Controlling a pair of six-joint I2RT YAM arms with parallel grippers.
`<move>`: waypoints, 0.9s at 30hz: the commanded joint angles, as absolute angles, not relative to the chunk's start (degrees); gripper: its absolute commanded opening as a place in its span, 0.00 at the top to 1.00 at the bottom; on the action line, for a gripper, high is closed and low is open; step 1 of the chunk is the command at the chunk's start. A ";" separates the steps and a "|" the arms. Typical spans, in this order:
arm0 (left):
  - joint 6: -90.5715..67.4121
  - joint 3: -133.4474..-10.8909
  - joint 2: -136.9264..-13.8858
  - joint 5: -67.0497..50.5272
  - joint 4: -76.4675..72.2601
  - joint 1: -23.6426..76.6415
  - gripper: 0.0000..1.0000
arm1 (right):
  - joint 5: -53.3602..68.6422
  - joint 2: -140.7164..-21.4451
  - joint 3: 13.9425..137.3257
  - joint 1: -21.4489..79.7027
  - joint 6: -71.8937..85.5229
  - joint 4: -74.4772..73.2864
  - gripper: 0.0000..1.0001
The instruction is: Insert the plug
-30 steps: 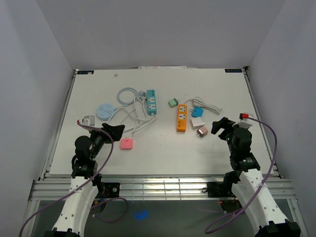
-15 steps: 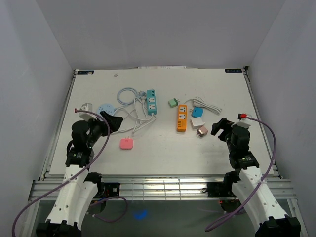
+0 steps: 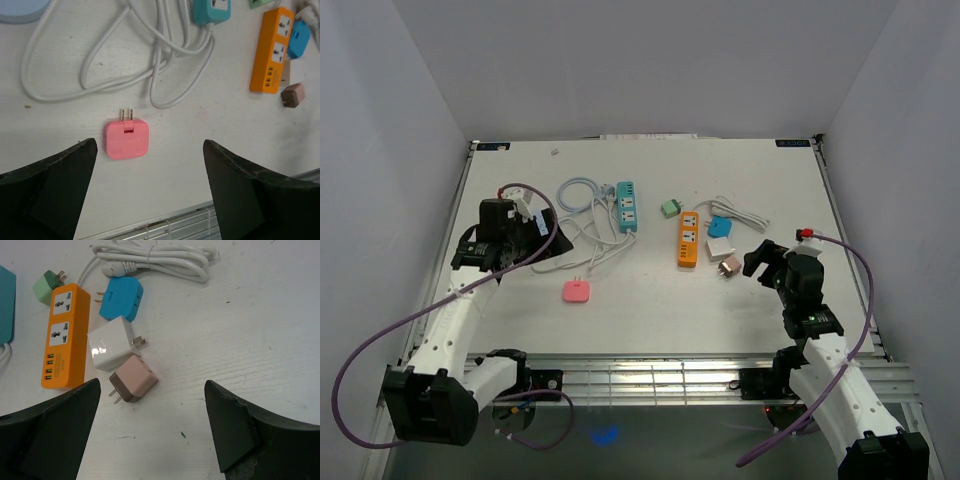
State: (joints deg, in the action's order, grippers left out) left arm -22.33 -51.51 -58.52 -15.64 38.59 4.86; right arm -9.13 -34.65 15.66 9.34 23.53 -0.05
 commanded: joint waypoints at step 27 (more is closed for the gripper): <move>-21.18 -52.39 -84.55 0.09 42.81 22.32 0.02 | -5.63 -33.66 16.96 9.14 22.85 2.64 0.11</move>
State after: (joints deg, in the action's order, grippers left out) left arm -21.89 -51.94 -85.08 0.03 44.66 22.00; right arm -6.15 -33.85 15.66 9.34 23.53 0.05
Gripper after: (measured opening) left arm 0.979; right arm 0.896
